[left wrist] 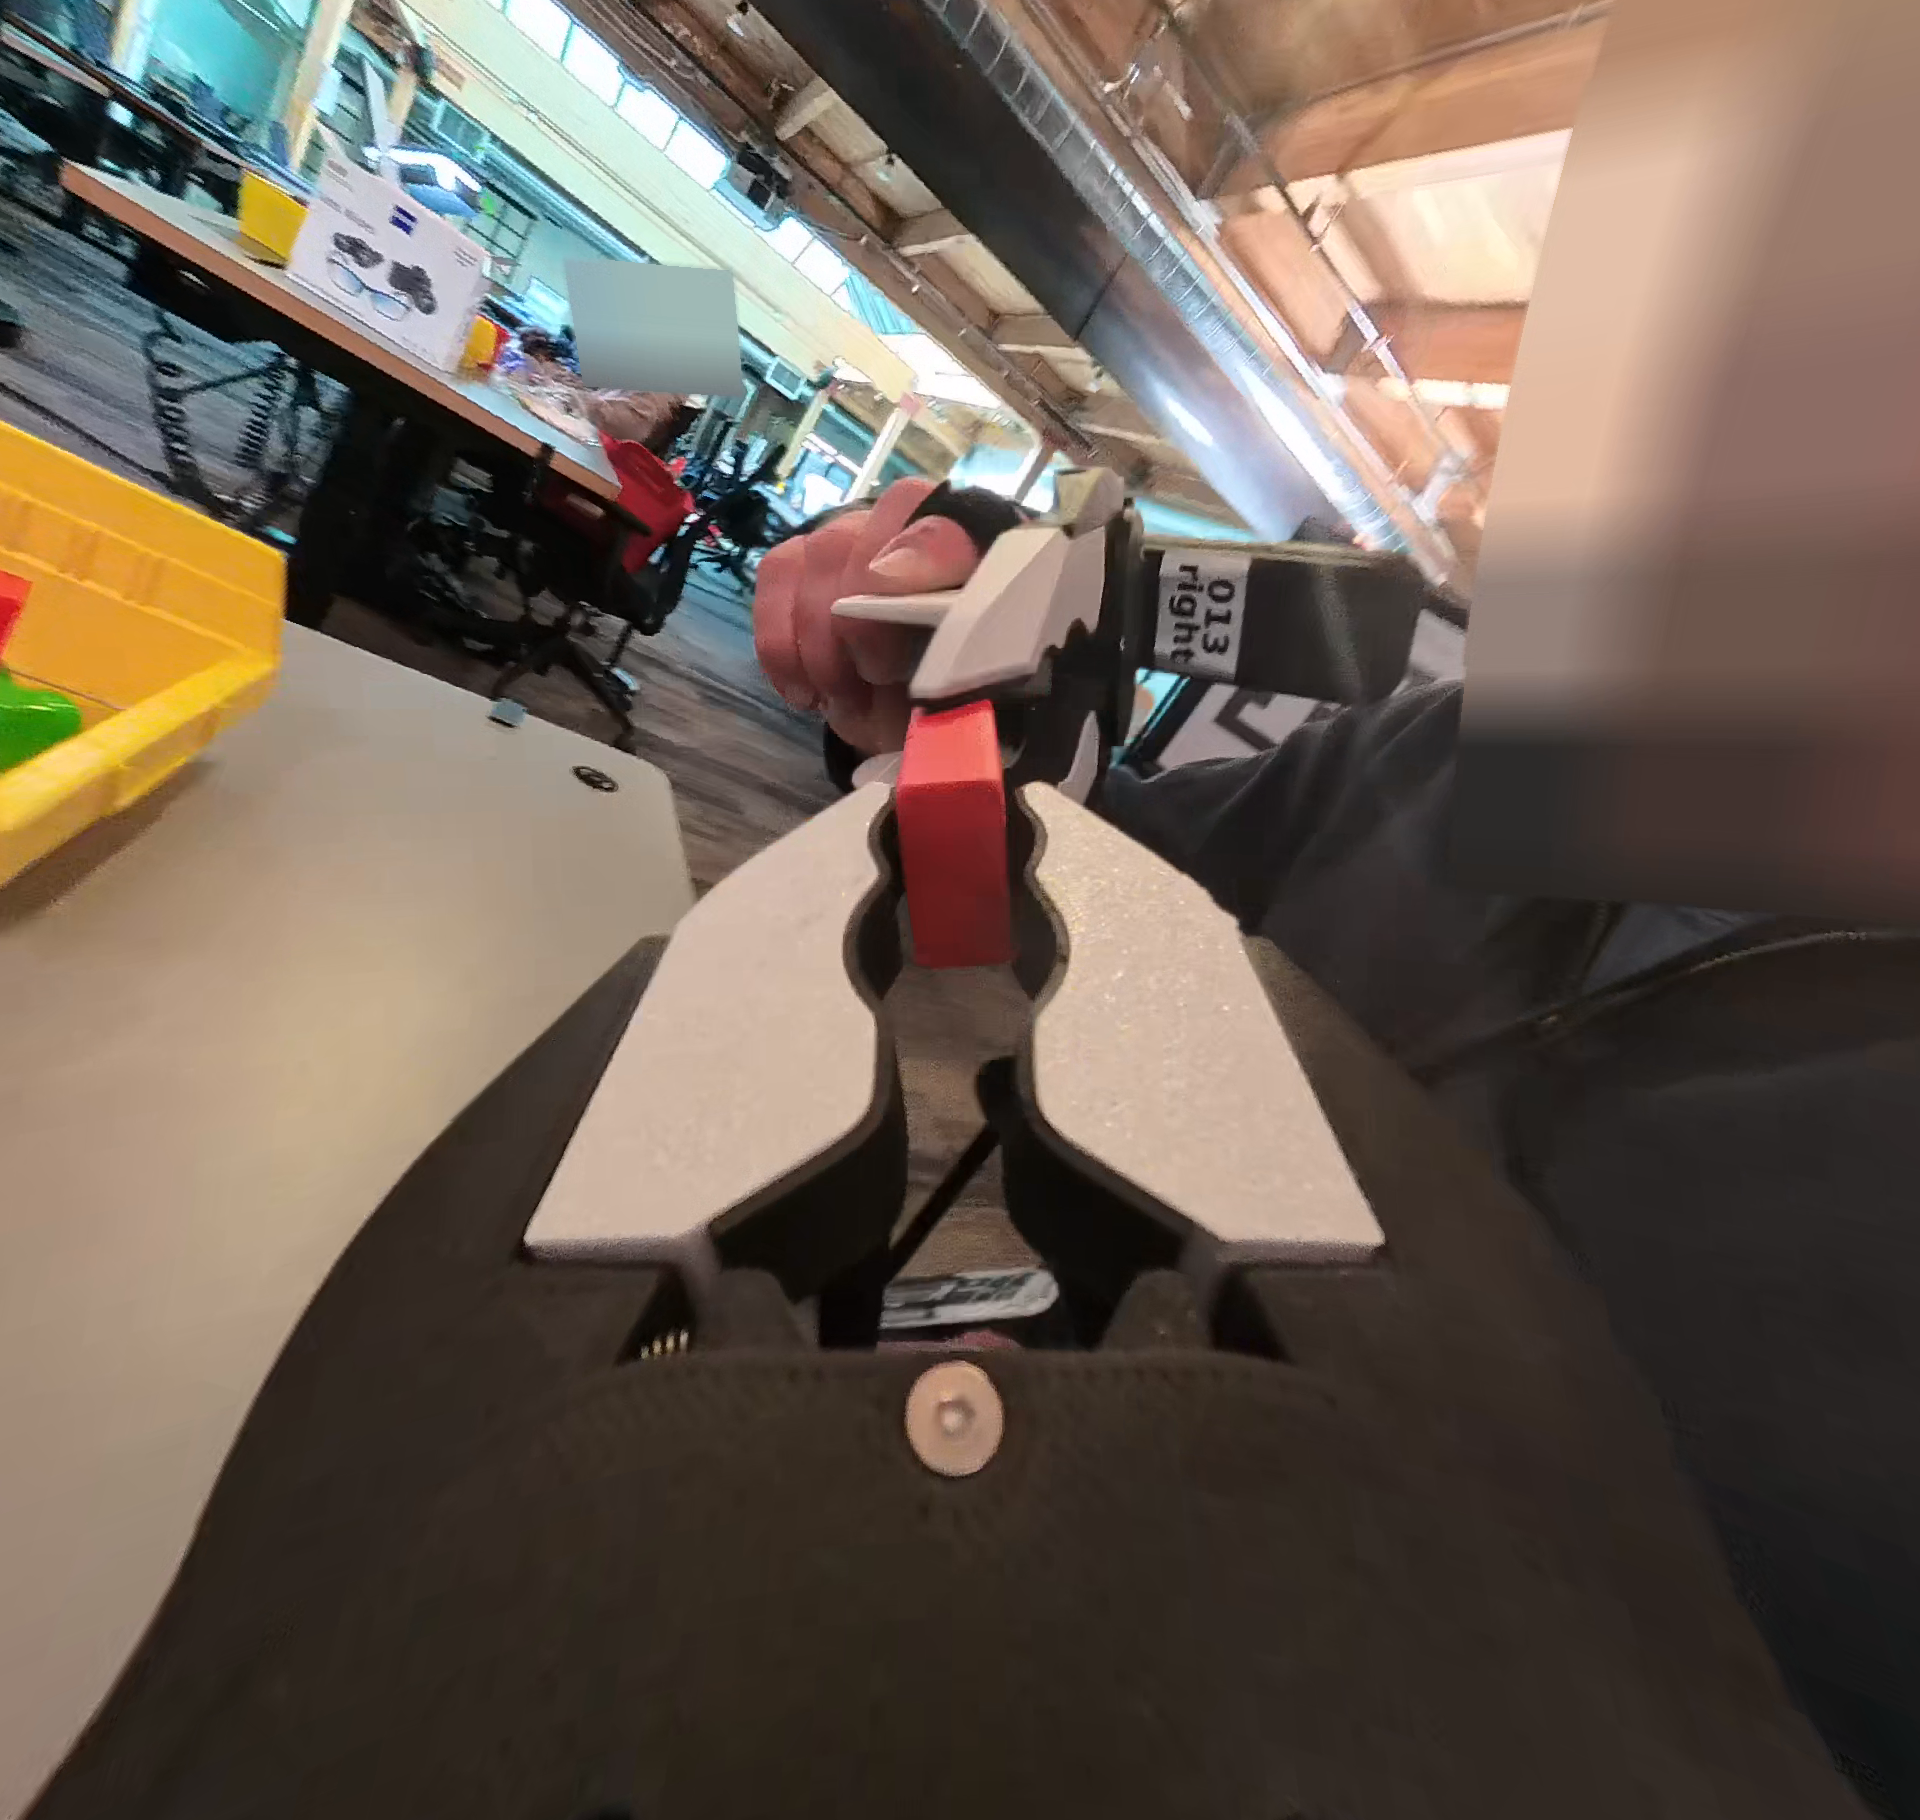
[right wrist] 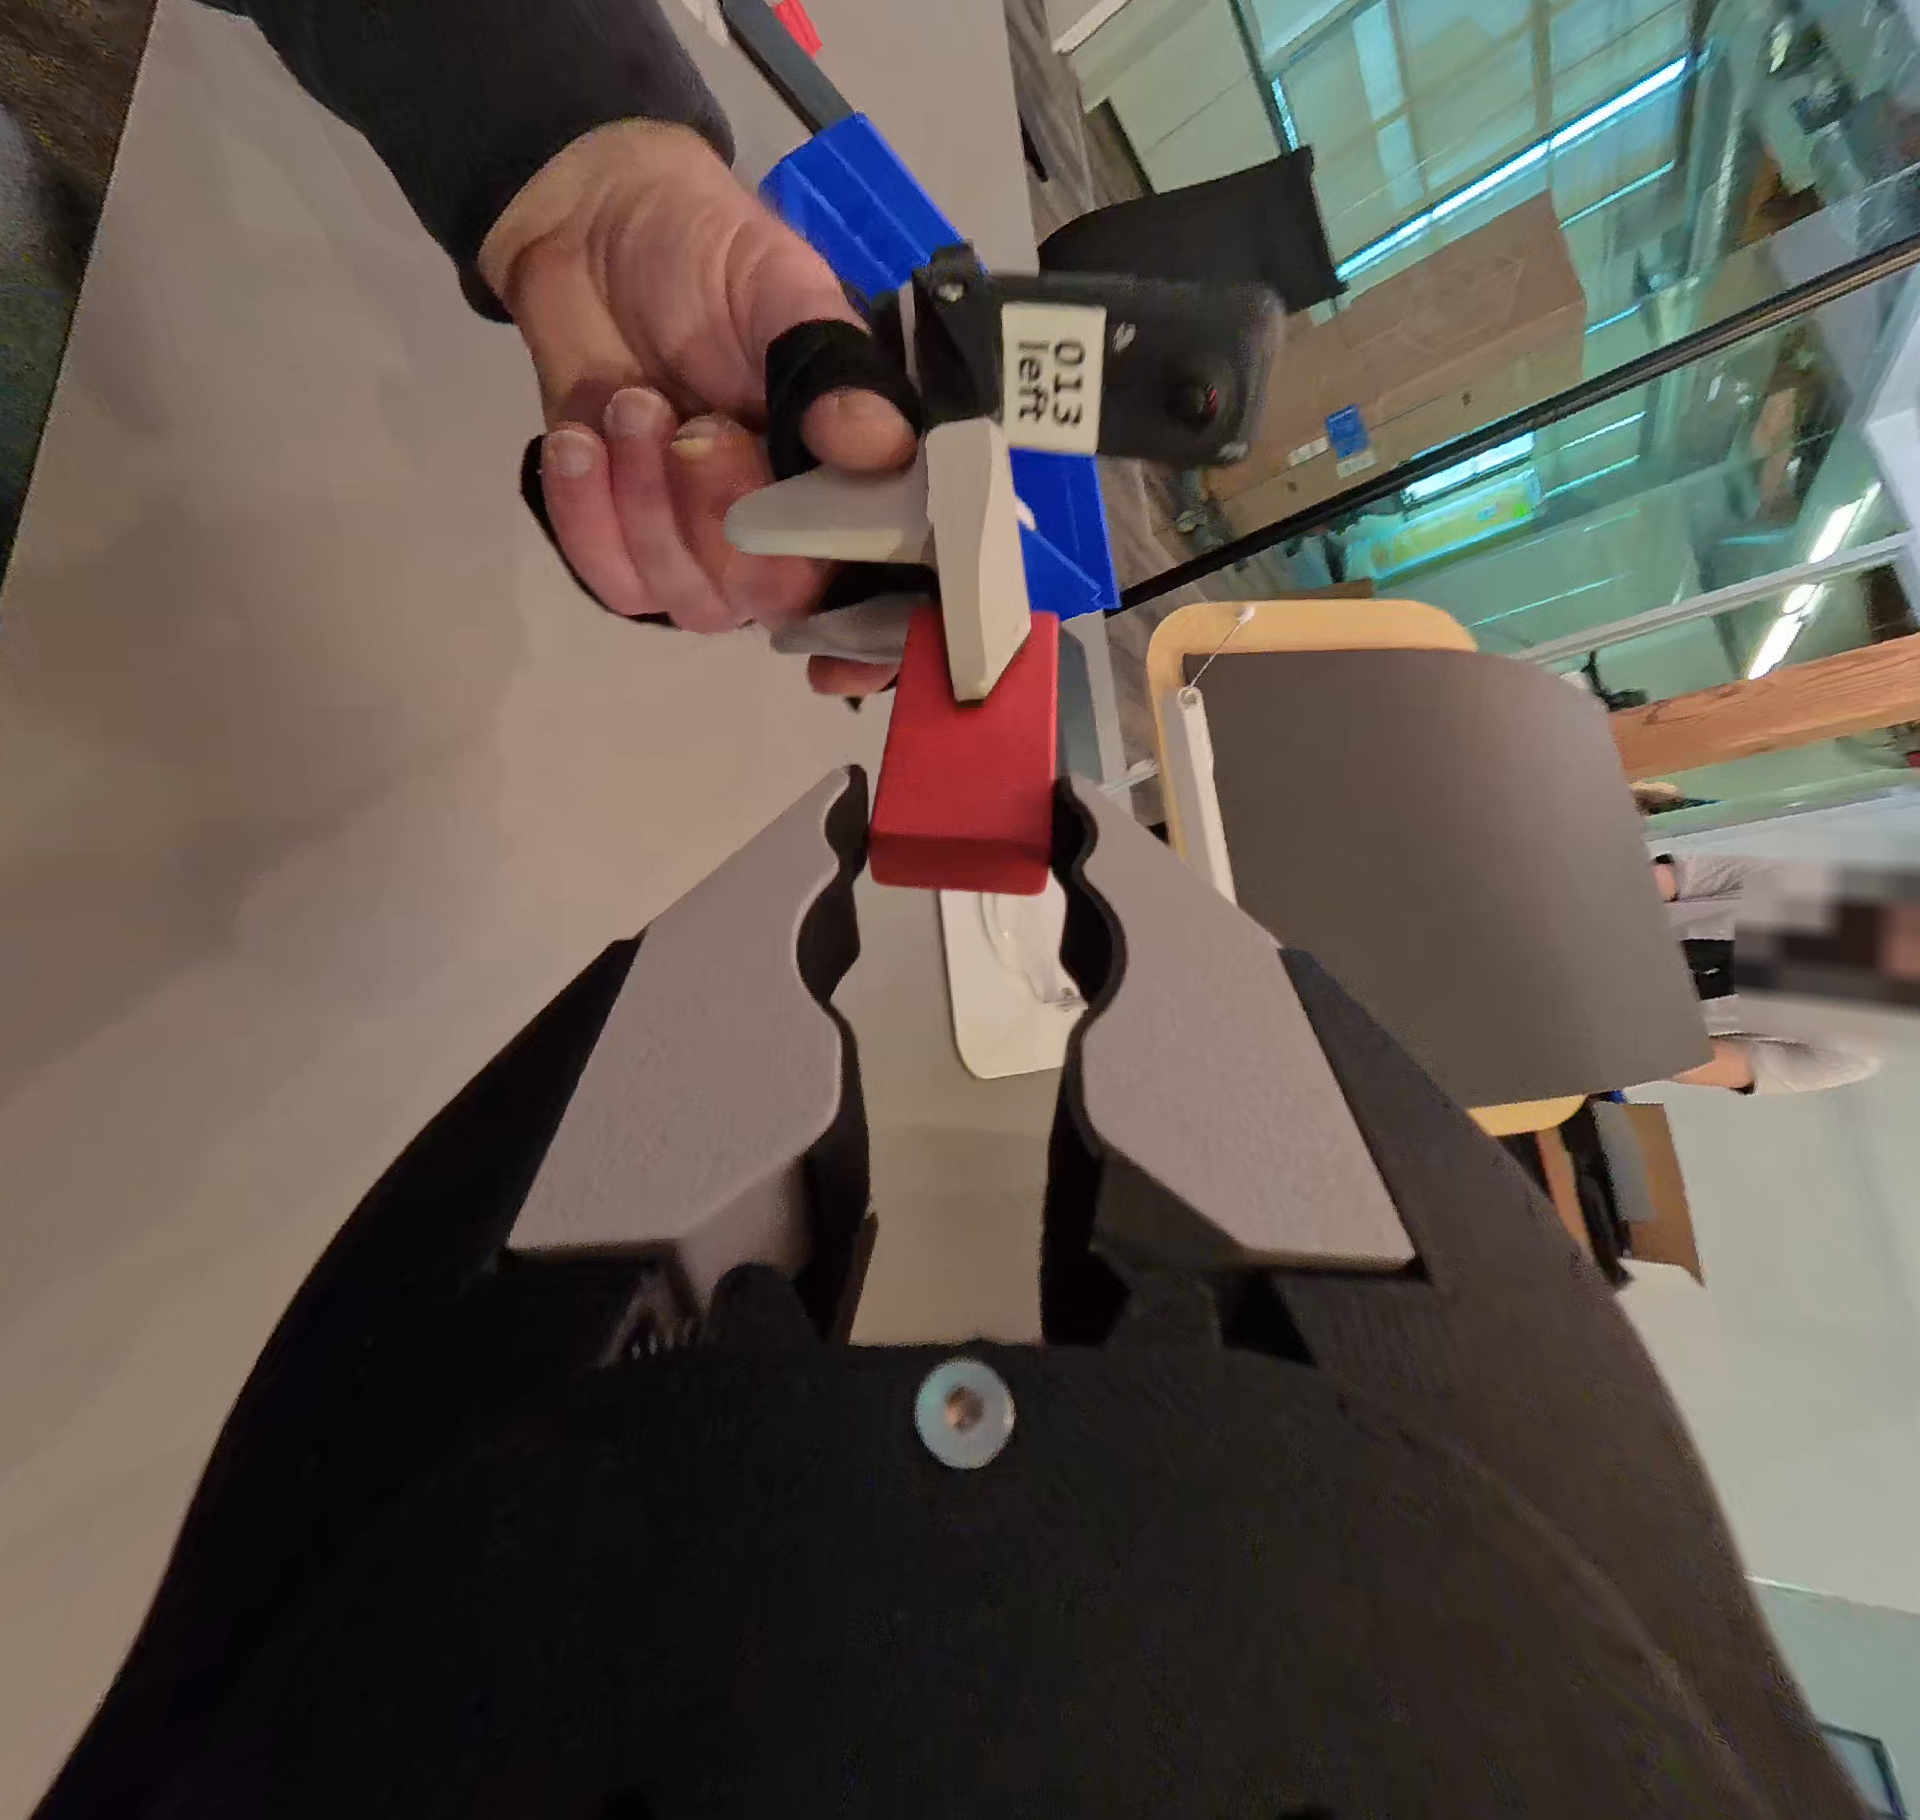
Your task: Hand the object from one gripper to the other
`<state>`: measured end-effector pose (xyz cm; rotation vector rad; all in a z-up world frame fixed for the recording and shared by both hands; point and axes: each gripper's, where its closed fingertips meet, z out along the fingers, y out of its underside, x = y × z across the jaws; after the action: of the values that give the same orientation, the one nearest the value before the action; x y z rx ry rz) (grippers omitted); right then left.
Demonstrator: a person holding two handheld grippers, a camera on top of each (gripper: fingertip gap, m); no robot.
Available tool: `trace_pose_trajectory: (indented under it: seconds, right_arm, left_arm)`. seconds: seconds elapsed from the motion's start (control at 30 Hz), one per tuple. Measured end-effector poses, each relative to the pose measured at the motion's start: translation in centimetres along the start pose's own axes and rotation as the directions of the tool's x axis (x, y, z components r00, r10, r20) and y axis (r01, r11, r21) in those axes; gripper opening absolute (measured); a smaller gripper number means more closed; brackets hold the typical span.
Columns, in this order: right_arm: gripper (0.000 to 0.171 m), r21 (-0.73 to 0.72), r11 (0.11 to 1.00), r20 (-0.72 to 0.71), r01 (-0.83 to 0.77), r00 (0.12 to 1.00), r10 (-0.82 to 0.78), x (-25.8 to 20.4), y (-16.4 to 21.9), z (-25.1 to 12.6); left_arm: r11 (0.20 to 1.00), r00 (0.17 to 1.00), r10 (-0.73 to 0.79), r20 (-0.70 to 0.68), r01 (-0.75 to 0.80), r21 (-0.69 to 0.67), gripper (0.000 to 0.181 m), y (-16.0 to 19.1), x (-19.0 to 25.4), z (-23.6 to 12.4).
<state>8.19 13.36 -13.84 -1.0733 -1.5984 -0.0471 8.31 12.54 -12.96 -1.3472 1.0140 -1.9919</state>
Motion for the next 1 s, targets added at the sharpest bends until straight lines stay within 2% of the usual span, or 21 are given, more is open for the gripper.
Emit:
trace_pose_trajectory:
  seconds: [0.1,0.17,0.23,0.27,0.33,0.37,0.4,0.47,0.57,0.63,0.7,0.8,0.93,1.0]
  right_arm:
    - [0.054,-0.049,0.999,-0.026,-0.006,1.000,0.005,0.3,1.1,0.0]
    - [0.056,-0.051,0.998,-0.031,-0.037,0.999,0.035,0.4,1.4,-0.2]
    - [0.063,-0.045,0.989,-0.029,-0.142,0.990,0.141,0.6,1.8,-0.4]
    - [0.063,-0.033,0.977,-0.016,-0.212,0.977,0.212,0.7,2.0,-0.5]
    - [0.065,0.003,0.922,0.054,-0.386,0.921,0.385,0.5,2.3,-0.5]
    - [0.064,0.027,0.876,0.109,-0.482,0.872,0.477,0.3,2.2,-0.6]
    - [0.065,0.046,0.817,0.169,-0.575,0.810,0.561,0.2,2.1,-0.8]
    - [0.063,0.074,0.681,0.309,-0.729,0.666,0.679,0.1,1.6,-1.2]
    - [0.062,0.087,0.478,0.497,-0.874,0.454,0.739,0.4,0.6,-1.9]
    - [0.064,0.068,0.356,0.600,-0.932,0.323,0.732,0.3,0.0,-2.0]
    - [0.061,0.048,0.216,0.681,-0.975,0.190,0.707,0.6,-0.5,-2.1]
    - [0.054,0.043,0.018,0.739,-0.999,0.044,0.673,1.7,-0.8,-2.2]
    - [0.043,0.031,-0.230,0.706,-0.973,-0.141,0.694,2.9,0.3,-1.1]
    - [0.030,0.026,-0.324,0.689,-0.946,-0.218,0.691,2.8,0.9,-0.5]
  left_arm:
    - [0.992,0.988,0.121,0.091,-0.119,-0.030,0.017,-0.5,-0.4,-0.3]
    - [0.974,0.959,0.226,0.173,-0.216,-0.072,0.017,-1.1,-0.7,-0.6]
    - [0.917,0.874,0.395,0.283,-0.354,-0.186,0.017,-1.5,-1.5,-1.1]
    - [0.863,0.803,0.500,0.325,-0.430,-0.265,0.017,-1.6,-1.9,-1.3]
    - [0.702,0.616,0.709,0.343,-0.572,-0.424,0.017,-1.9,-2.0,-1.4]
    - [0.585,0.487,0.810,0.326,-0.630,-0.512,0.017,-2.0,-2.0,-1.5]
    - [0.432,0.330,0.902,0.279,-0.669,-0.605,0.017,-2.1,-2.0,-1.5]
    - [0.119,0.046,0.992,0.118,-0.663,-0.739,0.017,-2.1,-1.8,-1.4]
    - [-0.247,-0.262,0.959,-0.108,-0.586,-0.772,0.017,-1.9,-0.9,-0.4]
    - [-0.394,-0.394,0.898,-0.193,-0.530,-0.751,0.017,-2.0,-0.2,0.3]
    - [-0.485,-0.487,0.841,-0.236,-0.487,-0.726,0.017,-2.1,0.4,1.0]
    - [-0.587,-0.576,0.749,-0.329,-0.345,-0.732,0.017,-2.5,-0.3,1.0]
    - [-0.679,-0.630,0.642,-0.438,-0.201,-0.706,0.017,-2.3,-1.4,1.1]
    - [-0.712,-0.644,0.599,-0.476,-0.157,-0.684,0.017,-2.1,-1.9,1.2]
